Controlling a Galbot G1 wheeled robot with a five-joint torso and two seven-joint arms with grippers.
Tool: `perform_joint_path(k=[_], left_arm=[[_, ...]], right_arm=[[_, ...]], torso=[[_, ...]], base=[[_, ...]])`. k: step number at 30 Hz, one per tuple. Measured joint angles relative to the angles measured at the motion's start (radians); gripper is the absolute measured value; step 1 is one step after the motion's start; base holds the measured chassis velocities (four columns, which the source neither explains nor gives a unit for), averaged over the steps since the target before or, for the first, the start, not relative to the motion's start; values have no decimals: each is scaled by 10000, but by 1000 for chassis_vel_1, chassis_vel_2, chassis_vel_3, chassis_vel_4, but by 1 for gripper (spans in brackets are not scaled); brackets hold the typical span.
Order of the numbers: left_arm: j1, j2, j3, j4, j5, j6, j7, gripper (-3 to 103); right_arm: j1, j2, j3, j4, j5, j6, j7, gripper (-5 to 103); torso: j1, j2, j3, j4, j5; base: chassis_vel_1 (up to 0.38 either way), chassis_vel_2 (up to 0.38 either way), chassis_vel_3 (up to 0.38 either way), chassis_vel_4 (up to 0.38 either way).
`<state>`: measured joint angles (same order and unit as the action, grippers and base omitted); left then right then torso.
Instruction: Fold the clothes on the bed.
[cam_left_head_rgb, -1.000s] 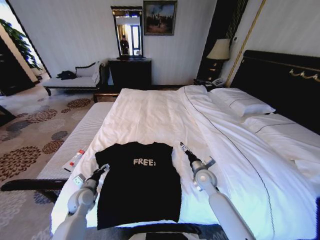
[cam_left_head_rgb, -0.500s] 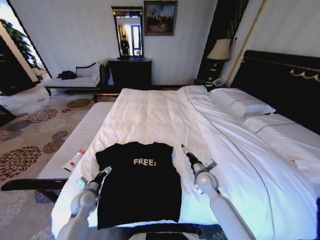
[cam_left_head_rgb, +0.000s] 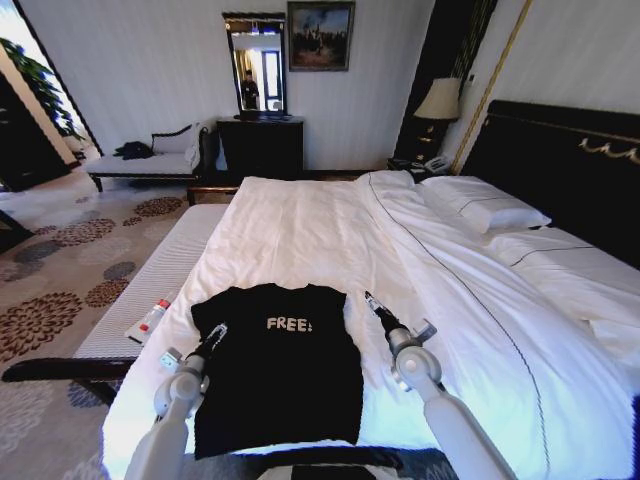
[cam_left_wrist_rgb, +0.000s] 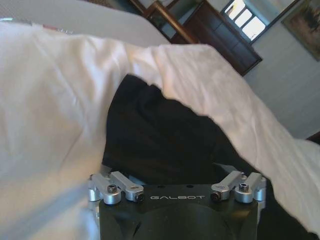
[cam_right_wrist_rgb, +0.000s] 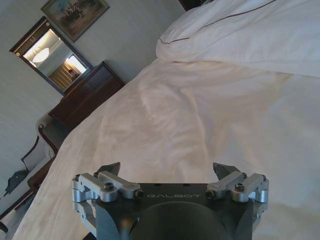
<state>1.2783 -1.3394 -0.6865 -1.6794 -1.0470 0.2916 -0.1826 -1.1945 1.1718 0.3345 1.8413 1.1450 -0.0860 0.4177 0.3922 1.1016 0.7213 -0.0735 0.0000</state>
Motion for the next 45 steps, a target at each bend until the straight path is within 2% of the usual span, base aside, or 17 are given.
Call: perform_joint_path(k=[3,6,8,9,12,14,17,21,25,29,30,33,36,38,40,43,45], left_arm=[[-190,46,-28,112,-35,-23,7,74],[-241,73,-50,196,-31,-24,4,70],[-247,88,-96,248,-25,-24,-14,58],[-247,88,-96,248,-25,-24,-14,58],[-279,133,-209,362,-22,-30,-43,42],[-294,154,-235,391,-22,-32,-47,42],[-385,258,-326,485,-45,-38,-52,26],[-500,320,-370,612,-63,-38,-52,10],[-602,364,-373,789,-45,-38,-46,8],[-655,368,-360,859,-24,-38,-25,12],[-651,388,-337,804,-11,-40,0,8],[-583,468,-241,558,59,-54,79,6],[-376,721,85,-148,403,-131,290,2],[-185,1128,559,-1026,934,-236,584,0],[-142,1222,685,-1193,1128,-264,670,0],[105,1810,1446,-1692,2577,-480,1190,0],[149,1955,1646,-1737,2858,-510,1272,0]], right_arm=[[-88,-8,-25,44,-52,0,1,100],[-147,-20,-18,75,-76,-1,2,100],[-190,-31,4,88,-92,0,2,100],[-190,-31,4,88,-92,0,2,100],[-243,-52,27,110,-124,0,2,100],[-253,-53,28,121,-128,-1,2,100],[-291,-39,28,159,-160,-1,12,100],[-338,-18,24,166,-198,-2,23,100],[-375,-31,46,173,-219,-4,34,100],[-376,-46,81,169,-220,-10,52,100],[-372,-46,85,157,-222,-13,62,100],[-364,-39,86,139,-226,-16,72,100],[-355,6,84,87,-260,-22,84,100],[-330,48,64,34,-312,-24,91,100],[-321,54,56,21,-323,-24,93,100],[-272,90,6,-23,-371,-29,112,100],[-255,102,-4,-32,-375,-31,122,100]], torso=[[0,0,0,-1,0],[0,0,0,0,0],[0,0,0,0,0],[0,0,0,0,0],[0,0,0,0,0],[0,0,0,1,0],[0,0,0,1,0],[0,0,0,1,1],[0,0,0,0,0],[0,0,0,0,0],[0,0,0,1,-1],[0,0,0,1,-1],[1,0,0,2,0],[0,0,-1,0,3],[0,0,-1,0,5],[0,0,0,0,2],[0,0,0,2,1]], base=[[0,0,0,0],[0,0,0,0],[0,0,0,0],[0,0,0,0],[0,0,0,0],[0,0,0,0],[0,0,0,0],[0,0,0,0],[0,0,0,0],[0,0,0,0],[0,0,0,0],[0,0,0,0],[0,0,0,0],[0,0,0,0],[0,0,0,0],[0,0,0,0],[0,0,0,0]])
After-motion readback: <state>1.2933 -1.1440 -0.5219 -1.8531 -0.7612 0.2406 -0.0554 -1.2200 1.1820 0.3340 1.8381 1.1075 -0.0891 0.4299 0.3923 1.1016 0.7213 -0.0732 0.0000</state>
